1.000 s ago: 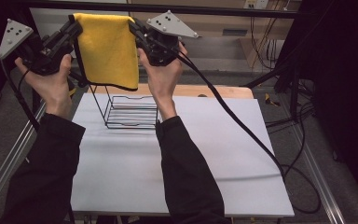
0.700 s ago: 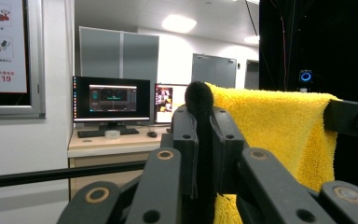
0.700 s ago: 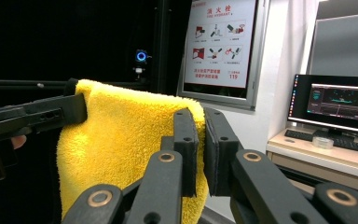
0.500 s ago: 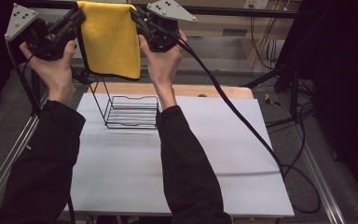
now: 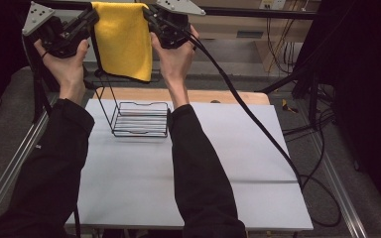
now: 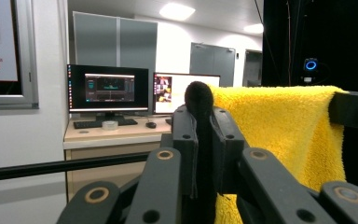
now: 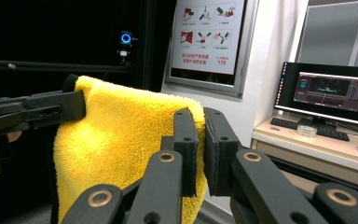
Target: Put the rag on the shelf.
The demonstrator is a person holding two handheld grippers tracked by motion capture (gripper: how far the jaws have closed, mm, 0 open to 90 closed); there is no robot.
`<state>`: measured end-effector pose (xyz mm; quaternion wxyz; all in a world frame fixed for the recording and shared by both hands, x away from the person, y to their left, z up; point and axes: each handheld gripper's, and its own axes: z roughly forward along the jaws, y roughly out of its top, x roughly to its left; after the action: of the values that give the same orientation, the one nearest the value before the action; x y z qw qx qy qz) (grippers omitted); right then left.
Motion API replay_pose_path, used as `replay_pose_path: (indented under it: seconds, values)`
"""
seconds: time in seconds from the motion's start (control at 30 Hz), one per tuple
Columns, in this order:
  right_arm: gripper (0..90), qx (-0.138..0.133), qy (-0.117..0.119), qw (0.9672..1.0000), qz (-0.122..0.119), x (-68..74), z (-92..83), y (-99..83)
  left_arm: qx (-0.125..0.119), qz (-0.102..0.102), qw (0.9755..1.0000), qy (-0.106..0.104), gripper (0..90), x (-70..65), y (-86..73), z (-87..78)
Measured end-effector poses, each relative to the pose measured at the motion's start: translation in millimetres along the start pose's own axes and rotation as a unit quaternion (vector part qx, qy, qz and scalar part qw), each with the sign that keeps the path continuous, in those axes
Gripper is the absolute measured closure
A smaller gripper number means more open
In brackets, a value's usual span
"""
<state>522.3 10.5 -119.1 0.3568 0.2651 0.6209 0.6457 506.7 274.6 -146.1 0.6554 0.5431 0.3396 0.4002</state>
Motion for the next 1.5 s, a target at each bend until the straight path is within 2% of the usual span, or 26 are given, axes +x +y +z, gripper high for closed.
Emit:
replay_pose_path:
  seconds: [0.2, 0.37, 0.53, 0.8, 1.0, 1.07, 1.13, 1.5]
  values:
    - [84.7, 0.016, 0.004, 0.9999, -0.002, -3.9, 6.4, -12.9, 0.013, -0.001, 0.9999, -0.004, 81.7, 3.7, -14.5, -1.0]
    - [84.7, 0.023, 0.014, 0.9996, 0.006, -3.9, 7.5, -22.7, 0.015, 0.000, 0.9999, -0.007, 81.7, 6.7, -22.7, -5.4]
    - [84.7, 0.035, 0.025, 0.9991, 0.000, 1.6, 7.6, -28.1, 0.021, 0.000, 0.9998, -0.007, 81.7, 11.1, -30.7, -14.1]
    - [84.7, 0.065, 0.028, 0.9974, -0.011, 8.6, 8.6, -36.5, 0.028, -0.006, 0.9995, -0.009, 81.7, 14.1, -41.4, -22.0]
    - [84.7, 0.073, 0.035, 0.9967, 0.004, 5.6, 6.7, -46.8, 0.029, -0.002, 0.9994, -0.017, 81.7, 11.7, -48.8, -27.2]
    - [84.7, 0.076, 0.037, 0.9964, -0.001, 7.2, 4.4, -48.3, 0.032, -0.001, 0.9993, -0.019, 81.6, 11.2, -51.8, -29.8]
    - [84.7, 0.074, 0.041, 0.9964, 0.001, 7.8, 1.8, -49.0, 0.027, -0.010, 0.9993, -0.023, 81.6, 10.8, -55.6, -32.3]
    - [84.6, 0.089, 0.051, 0.9947, -0.005, 2.1, -4.6, -61.1, 0.034, -0.007, 0.9991, -0.025, 81.4, 5.2, -72.8, -33.3]
